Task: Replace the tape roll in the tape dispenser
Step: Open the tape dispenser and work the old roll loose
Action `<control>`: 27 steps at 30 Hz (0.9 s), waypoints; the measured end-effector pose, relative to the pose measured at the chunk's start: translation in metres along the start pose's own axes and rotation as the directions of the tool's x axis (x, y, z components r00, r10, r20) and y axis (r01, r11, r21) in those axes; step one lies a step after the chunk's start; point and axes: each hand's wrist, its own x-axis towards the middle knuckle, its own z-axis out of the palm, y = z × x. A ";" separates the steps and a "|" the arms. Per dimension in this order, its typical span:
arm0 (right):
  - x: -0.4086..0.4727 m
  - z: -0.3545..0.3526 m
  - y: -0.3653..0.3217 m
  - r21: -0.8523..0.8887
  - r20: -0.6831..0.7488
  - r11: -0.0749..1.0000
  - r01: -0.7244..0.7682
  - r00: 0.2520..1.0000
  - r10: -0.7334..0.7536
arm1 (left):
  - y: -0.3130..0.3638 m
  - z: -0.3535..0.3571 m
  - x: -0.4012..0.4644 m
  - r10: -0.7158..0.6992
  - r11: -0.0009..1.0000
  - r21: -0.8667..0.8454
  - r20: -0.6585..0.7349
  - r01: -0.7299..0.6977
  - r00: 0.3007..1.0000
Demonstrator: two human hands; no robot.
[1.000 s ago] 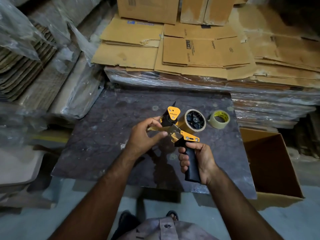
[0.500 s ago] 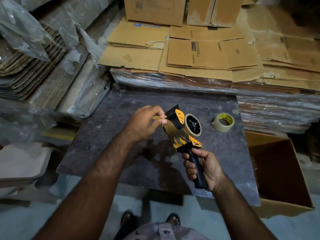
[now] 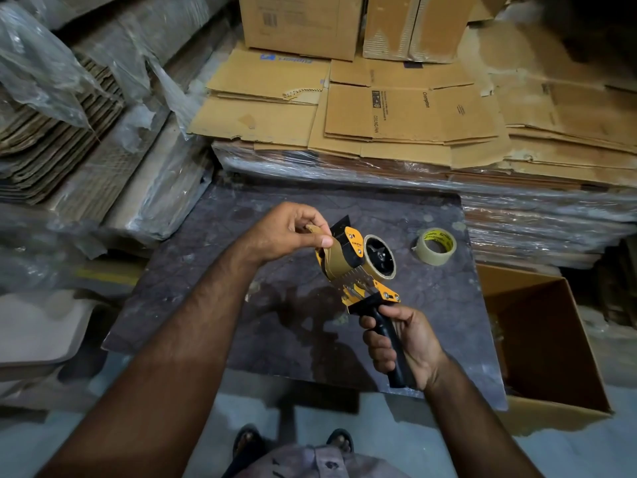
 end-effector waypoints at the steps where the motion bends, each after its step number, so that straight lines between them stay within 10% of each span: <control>1: -0.001 0.001 0.000 -0.002 -0.014 1.000 -0.005 1.000 0.005 | -0.004 0.001 -0.001 -0.017 0.998 -0.062 0.006 0.017 1.000; 13: 0.004 0.032 -0.007 -0.089 -0.142 0.996 0.012 0.989 -0.025 | -0.012 0.003 -0.007 0.023 0.990 -0.117 -0.405 -0.077 0.914; 27: 0.043 0.093 0.005 -0.308 -0.342 0.947 0.088 0.919 -0.196 | -0.036 -0.019 -0.039 -0.054 0.961 -0.277 -0.263 -0.022 0.963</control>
